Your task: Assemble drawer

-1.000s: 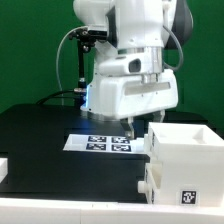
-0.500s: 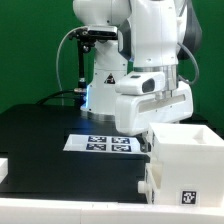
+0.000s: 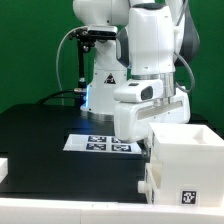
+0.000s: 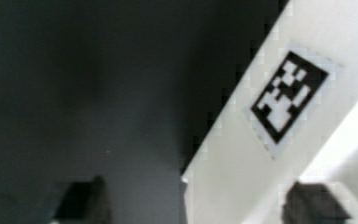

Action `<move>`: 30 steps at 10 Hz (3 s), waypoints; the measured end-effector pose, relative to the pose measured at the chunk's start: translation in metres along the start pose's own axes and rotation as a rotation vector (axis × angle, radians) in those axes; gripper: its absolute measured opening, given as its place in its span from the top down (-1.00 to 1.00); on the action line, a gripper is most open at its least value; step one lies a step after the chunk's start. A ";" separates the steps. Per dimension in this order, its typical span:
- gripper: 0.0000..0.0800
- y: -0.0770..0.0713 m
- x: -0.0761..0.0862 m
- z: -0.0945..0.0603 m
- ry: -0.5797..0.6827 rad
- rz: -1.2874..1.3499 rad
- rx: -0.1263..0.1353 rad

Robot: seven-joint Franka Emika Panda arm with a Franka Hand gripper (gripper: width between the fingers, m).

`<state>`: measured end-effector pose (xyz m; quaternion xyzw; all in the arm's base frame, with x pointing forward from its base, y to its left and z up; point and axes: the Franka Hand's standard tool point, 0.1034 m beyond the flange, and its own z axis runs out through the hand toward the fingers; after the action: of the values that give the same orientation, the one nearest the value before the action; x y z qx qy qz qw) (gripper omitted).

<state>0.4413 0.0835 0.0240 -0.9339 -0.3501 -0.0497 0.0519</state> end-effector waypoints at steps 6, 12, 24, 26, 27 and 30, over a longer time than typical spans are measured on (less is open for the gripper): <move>0.91 0.027 -0.003 -0.011 -0.038 -0.155 0.015; 0.91 0.065 0.014 -0.018 -0.114 -0.439 0.111; 0.91 0.138 -0.017 -0.019 -0.054 -0.888 0.250; 0.91 0.158 -0.015 -0.021 -0.049 -0.854 0.279; 0.91 0.157 -0.016 -0.020 -0.052 -0.864 0.311; 0.91 0.158 -0.017 -0.020 -0.054 -0.872 0.332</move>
Offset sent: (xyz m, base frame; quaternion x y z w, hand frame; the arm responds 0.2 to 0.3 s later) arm 0.0000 0.0000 0.0000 0.0000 0.0000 0.0000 1.0000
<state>0.5316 -0.0481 0.0319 -0.6796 -0.7145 0.0142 0.1656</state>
